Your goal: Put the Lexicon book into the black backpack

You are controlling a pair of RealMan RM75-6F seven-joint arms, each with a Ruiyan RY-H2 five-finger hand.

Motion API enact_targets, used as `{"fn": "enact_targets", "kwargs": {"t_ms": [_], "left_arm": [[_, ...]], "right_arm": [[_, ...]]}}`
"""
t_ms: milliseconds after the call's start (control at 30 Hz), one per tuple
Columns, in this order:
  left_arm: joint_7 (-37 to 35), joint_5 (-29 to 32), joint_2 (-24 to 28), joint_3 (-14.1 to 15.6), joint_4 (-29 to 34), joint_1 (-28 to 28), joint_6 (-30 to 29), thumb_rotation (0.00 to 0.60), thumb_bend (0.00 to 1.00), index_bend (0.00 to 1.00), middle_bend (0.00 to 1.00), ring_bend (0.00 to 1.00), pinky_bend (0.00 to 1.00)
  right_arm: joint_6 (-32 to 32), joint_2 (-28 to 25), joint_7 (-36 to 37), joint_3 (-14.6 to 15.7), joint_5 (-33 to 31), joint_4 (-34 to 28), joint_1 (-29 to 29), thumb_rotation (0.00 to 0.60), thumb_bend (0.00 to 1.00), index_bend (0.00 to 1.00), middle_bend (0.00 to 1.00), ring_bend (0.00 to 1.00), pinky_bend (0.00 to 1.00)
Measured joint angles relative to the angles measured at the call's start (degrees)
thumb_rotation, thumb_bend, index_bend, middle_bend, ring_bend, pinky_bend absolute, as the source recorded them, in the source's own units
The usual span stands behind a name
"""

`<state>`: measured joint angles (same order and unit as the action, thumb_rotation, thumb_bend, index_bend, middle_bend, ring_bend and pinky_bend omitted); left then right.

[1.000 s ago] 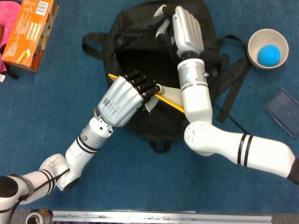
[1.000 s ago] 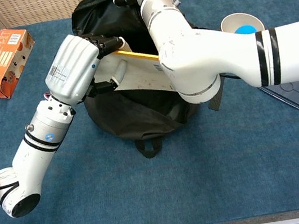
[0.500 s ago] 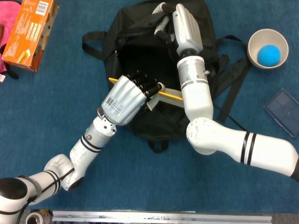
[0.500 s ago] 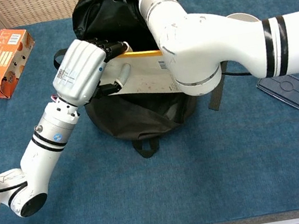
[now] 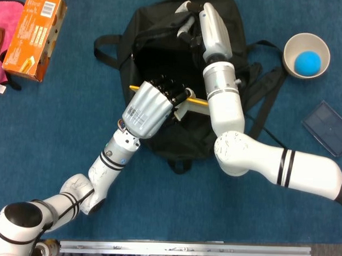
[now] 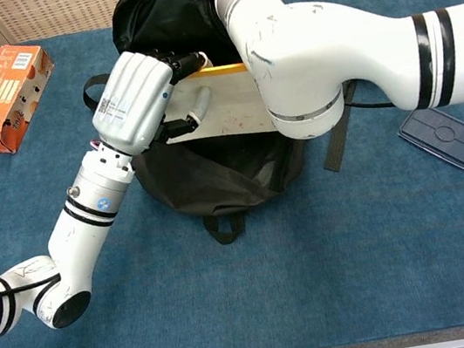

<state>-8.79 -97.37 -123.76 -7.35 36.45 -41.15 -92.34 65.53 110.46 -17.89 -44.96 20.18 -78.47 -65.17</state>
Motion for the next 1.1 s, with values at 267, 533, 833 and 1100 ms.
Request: {"fn": "enact_targets", "kwargs": {"t_ms": [267,533,833,1100], "left_arm": [[-0.39,1.96,-1.84,-2.25,-1.70,-2.15,0.66,0.600,0.40,0.78,0.80,0.60,0.57],[0.09,2.90,-3.55,-2.58,-3.34,-2.90,0.90,0.600,0.40,0.79,0.80,0.60,0.57],[1.09,3.10,-6.17,-1.56,-8.35,-4.03,1.43,0.600,0.40,0.79,0.80,0.61,0.57],[4.71,3.11,-5.97,2.12,-9.94,-1.12,4.20,0.600,0.38,0.73,0.76,0.56,0.57]], "right_arm": [[-0.12,0.02,0.64,0.07,-0.89,0.84,-0.60,0.600,1.00,0.74,0.65,0.71,0.92],[-0.69,-0.12,1.42,-0.22,-2.01,1.33,-1.04,0.600,1.00,0.74,0.65,0.71,0.92],[-0.88,-0.44,1.65,0.30,-2.31,1.66,-1.21,0.600,1.00,0.74,0.65,0.71,0.92],[-1.15,-0.86,1.71,1.03,-2.53,1.73,-0.93,0.600,1.00,0.74,0.65,0.71,0.92]]}}
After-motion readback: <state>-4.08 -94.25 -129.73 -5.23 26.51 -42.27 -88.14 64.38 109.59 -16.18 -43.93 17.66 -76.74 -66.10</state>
